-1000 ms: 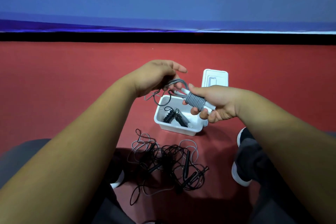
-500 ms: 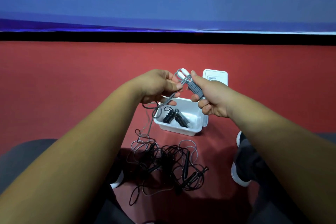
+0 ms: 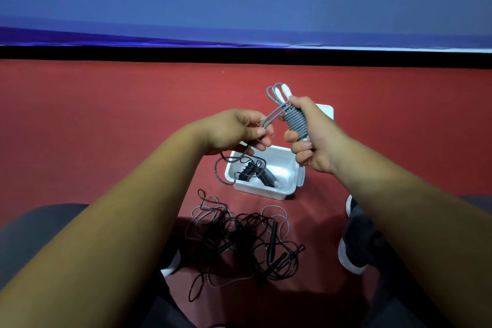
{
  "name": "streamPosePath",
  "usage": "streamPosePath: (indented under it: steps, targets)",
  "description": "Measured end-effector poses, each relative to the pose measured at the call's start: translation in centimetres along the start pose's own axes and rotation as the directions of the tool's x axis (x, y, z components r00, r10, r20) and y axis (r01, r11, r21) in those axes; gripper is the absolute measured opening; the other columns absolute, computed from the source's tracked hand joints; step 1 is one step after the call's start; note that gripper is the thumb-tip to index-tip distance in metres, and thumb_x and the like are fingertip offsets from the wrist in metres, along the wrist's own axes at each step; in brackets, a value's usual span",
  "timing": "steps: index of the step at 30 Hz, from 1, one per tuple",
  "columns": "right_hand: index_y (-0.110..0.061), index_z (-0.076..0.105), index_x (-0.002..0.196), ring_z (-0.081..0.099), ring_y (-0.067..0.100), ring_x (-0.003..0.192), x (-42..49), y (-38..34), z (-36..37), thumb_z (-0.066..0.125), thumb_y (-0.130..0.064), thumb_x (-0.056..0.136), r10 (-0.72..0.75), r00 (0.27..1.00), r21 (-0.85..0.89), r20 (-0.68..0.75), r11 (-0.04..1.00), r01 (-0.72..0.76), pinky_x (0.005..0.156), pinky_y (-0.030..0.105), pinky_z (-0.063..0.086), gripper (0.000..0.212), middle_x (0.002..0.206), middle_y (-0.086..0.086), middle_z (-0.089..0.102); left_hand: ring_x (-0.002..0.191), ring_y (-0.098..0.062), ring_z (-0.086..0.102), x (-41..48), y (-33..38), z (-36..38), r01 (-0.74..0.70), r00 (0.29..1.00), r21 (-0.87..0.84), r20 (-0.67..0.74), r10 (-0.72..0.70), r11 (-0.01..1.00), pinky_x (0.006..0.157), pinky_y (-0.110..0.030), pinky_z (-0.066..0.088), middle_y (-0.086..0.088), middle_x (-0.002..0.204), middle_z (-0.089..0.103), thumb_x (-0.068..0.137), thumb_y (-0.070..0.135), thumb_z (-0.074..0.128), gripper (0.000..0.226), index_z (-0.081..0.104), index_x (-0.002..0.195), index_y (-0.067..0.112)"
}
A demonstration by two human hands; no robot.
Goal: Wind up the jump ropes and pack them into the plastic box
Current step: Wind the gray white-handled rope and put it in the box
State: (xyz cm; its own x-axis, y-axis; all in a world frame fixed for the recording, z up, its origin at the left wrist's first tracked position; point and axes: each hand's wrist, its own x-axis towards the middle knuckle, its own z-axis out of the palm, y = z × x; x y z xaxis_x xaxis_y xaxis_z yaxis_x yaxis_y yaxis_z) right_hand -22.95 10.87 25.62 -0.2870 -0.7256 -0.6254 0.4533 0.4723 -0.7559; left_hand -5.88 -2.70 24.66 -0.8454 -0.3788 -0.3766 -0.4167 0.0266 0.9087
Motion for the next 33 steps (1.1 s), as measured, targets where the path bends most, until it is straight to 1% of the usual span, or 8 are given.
streamPosePath:
  steps: [4, 7, 12, 17, 24, 27, 29, 33]
  targets:
    - [-0.033, 0.059, 0.095, 0.015, 0.010, 0.050, 0.1, -0.1, 0.2, 0.072, -0.092, 0.064, -0.030, 1.000, 0.082, -0.010, 0.996, 0.031, 0.047, 0.022, 0.014, 0.068, 0.066, -0.005, 0.045, 0.102, -0.023, 0.073, 0.0, 0.1, 0.0, -0.035, 0.998, -0.068, 0.048, 0.039, 0.997, 0.087, -0.040, 0.055, -0.006, 0.094, 0.071, 0.105, 0.001, 0.055, 0.027, 0.069, 0.118, 0.020]
    - [-0.031, 0.058, 0.092, 0.015, 0.010, 0.049, 0.4, -0.3, -0.4, 0.068, -0.080, 0.078, -0.039, 0.999, 0.142, -0.015, 0.989, 0.041, 0.048, 0.022, 0.015, 0.052, 0.066, -0.005, 0.044, 0.094, -0.018, 0.074, 0.0, -0.1, 0.2, -0.001, 1.000, -0.048, 0.011, 0.001, 0.999, 0.069, -0.028, 0.058, -0.005, 0.090, 0.071, 0.100, 0.005, 0.065, 0.018, 0.071, 0.116, 0.013]
    - [-0.028, 0.061, 0.096, 0.018, 0.011, 0.047, 0.1, -0.2, -0.5, 0.059, -0.069, 0.087, -0.003, 1.000, 0.130, 0.021, 0.992, 0.000, 0.047, 0.022, 0.020, 0.042, 0.065, -0.005, 0.043, 0.086, -0.021, 0.065, 0.3, -1.4, -0.4, 0.018, 0.993, -0.022, -0.113, -0.020, 1.000, 0.090, -0.051, 0.059, -0.007, 0.088, 0.070, 0.097, 0.022, 0.074, 0.011, 0.072, 0.097, 0.011]
    - [-0.023, 0.065, 0.098, 0.025, 0.013, 0.043, -0.5, -0.3, -0.2, 0.055, -0.068, 0.092, 0.026, 0.989, 0.091, 0.145, 0.995, -0.039, 0.047, 0.023, 0.028, 0.046, 0.062, -0.004, 0.042, 0.078, -0.022, 0.062, 0.8, -2.0, -0.4, 0.002, 0.978, 0.105, -0.209, 0.020, 0.994, 0.079, -0.045, 0.053, -0.004, 0.081, 0.071, 0.098, 0.025, 0.073, 0.015, 0.069, 0.084, 0.020]
    - [-0.018, 0.073, 0.095, 0.020, 0.011, 0.036, -1.5, -0.2, 0.3, 0.050, -0.068, 0.094, 0.065, 0.932, 0.066, 0.357, 0.993, -0.094, 0.044, 0.020, 0.021, 0.055, 0.059, -0.004, 0.031, 0.071, -0.008, 0.067, 0.6, -1.3, -0.5, -0.041, 0.966, 0.180, -0.246, 0.085, 0.983, 0.069, -0.033, 0.058, 0.001, 0.082, 0.073, 0.100, 0.018, 0.070, 0.012, 0.066, 0.097, 0.007]
    - [-0.018, 0.075, 0.111, 0.014, 0.011, 0.037, -1.9, -0.2, 0.3, 0.047, -0.069, 0.094, 0.107, 0.885, 0.017, 0.454, 0.991, -0.129, 0.045, 0.021, 0.015, 0.061, 0.056, -0.005, 0.030, 0.069, -0.004, 0.066, 0.5, -1.0, -0.2, -0.055, 0.967, 0.170, -0.237, 0.094, 0.984, 0.067, -0.027, 0.055, 0.000, 0.082, 0.070, 0.100, 0.021, 0.071, 0.011, 0.070, 0.094, 0.012]
    - [-0.019, 0.075, 0.123, 0.011, 0.012, 0.040, -2.1, -0.1, 0.3, 0.044, -0.069, 0.095, 0.148, 0.842, -0.045, 0.520, 0.988, -0.146, 0.044, 0.022, 0.015, 0.065, 0.054, -0.005, 0.030, 0.073, -0.009, 0.062, 0.2, -0.7, 0.0, -0.057, 0.973, 0.175, -0.209, 0.093, 0.983, 0.071, -0.030, 0.054, -0.001, 0.083, 0.068, 0.097, 0.024, 0.073, 0.008, 0.075, 0.094, 0.016]
    - [-0.030, 0.067, 0.144, 0.021, 0.009, 0.035, -2.4, 0.3, 0.4, 0.038, -0.066, 0.100, 0.241, 0.764, -0.201, 0.599, 0.968, -0.148, 0.043, 0.022, 0.018, 0.063, 0.053, -0.002, 0.033, 0.066, -0.004, 0.059, -0.5, 0.2, -0.2, -0.104, 0.957, 0.219, -0.243, 0.157, 0.970, 0.067, -0.024, 0.051, 0.003, 0.077, 0.071, 0.095, 0.000, 0.063, 0.029, 0.079, 0.083, 0.020]
